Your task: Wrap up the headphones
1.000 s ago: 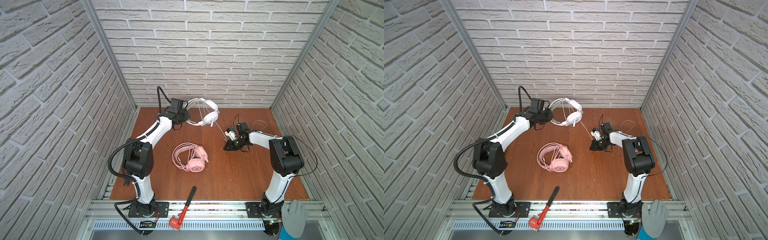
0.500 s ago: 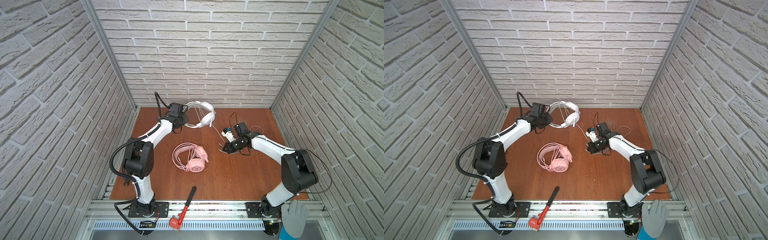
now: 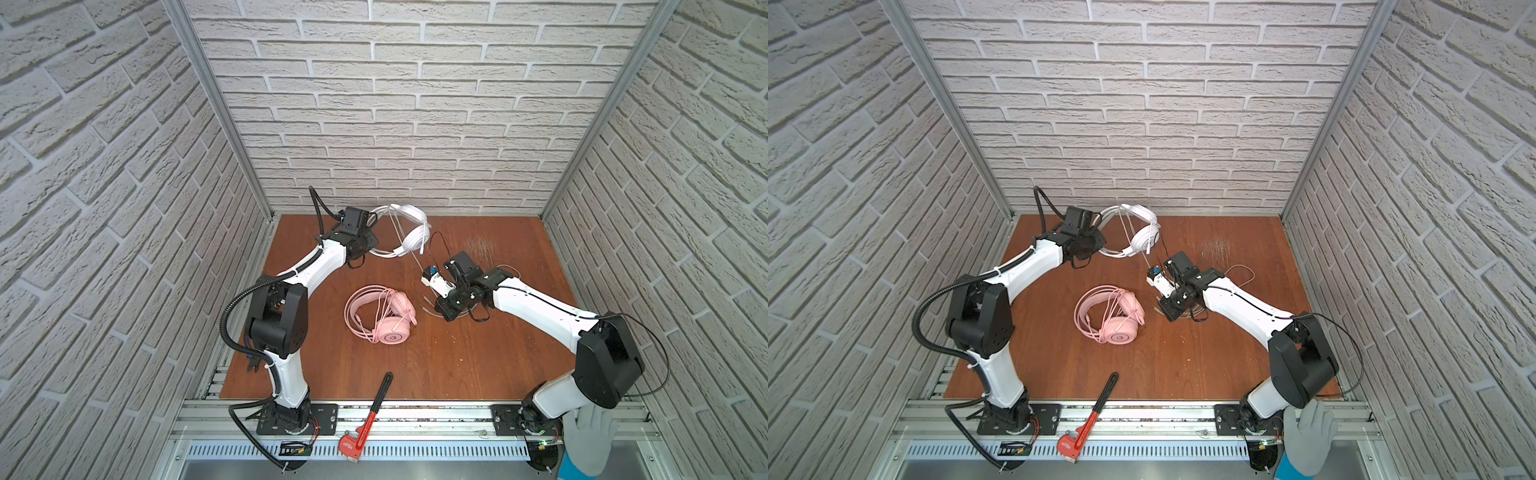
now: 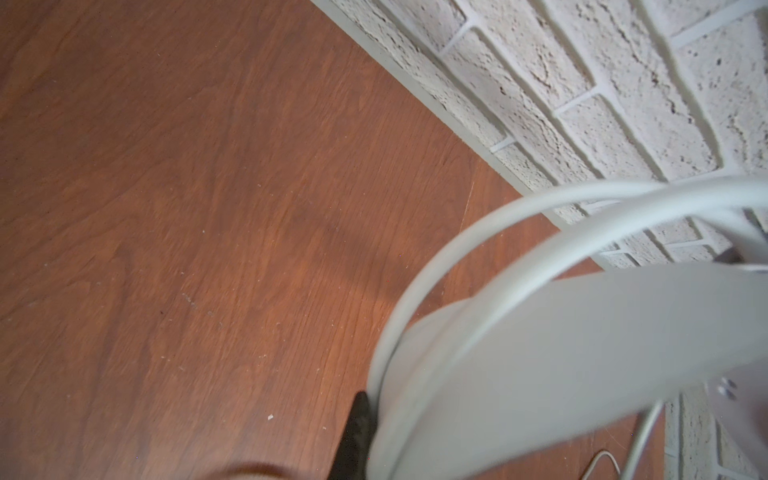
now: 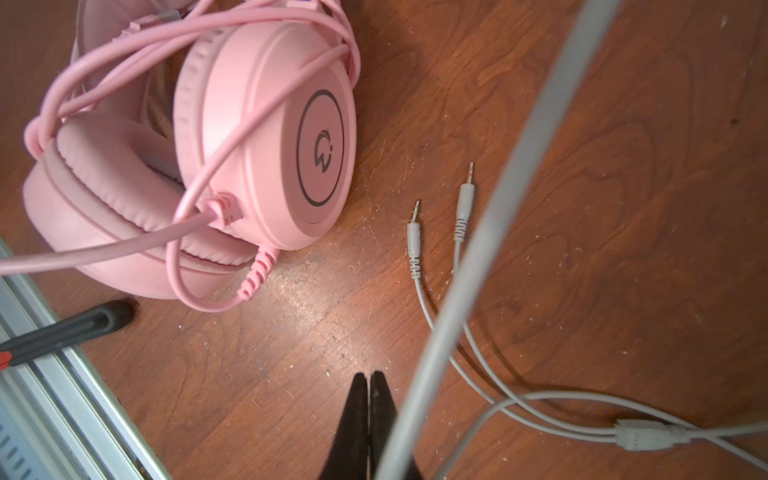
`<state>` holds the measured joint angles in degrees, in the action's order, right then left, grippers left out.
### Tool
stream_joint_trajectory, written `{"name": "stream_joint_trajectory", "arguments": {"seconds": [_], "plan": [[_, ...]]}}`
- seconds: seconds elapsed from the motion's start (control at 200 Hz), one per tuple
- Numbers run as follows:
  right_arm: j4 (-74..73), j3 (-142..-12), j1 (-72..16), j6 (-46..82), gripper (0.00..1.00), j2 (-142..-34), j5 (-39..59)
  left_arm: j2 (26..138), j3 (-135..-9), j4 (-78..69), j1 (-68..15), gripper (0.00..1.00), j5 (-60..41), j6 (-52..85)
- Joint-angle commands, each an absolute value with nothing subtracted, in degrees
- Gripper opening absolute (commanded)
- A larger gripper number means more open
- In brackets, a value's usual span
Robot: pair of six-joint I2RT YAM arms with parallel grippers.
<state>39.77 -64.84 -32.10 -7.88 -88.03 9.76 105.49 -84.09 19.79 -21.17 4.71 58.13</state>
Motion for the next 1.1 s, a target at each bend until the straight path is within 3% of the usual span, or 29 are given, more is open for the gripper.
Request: {"name": "stream_joint_trajectory", "arguments": {"seconds": [0.0,0.635,1.095], "plan": [[45.11,-68.30,-34.27,-12.45,0.06,-88.88,4.33,104.80,-86.14,17.58,-21.80,0.00,8.41,58.93],[56.52,-88.40,-35.97,-27.91,0.05,-94.81,-2.80,113.56,-100.78,35.58,-30.10,0.00,17.99,45.25],[55.66,-94.71,-34.47,-36.08,0.05,-96.61,-13.63,115.88,-103.95,38.82,-31.98,0.00,13.65,32.50]]}}
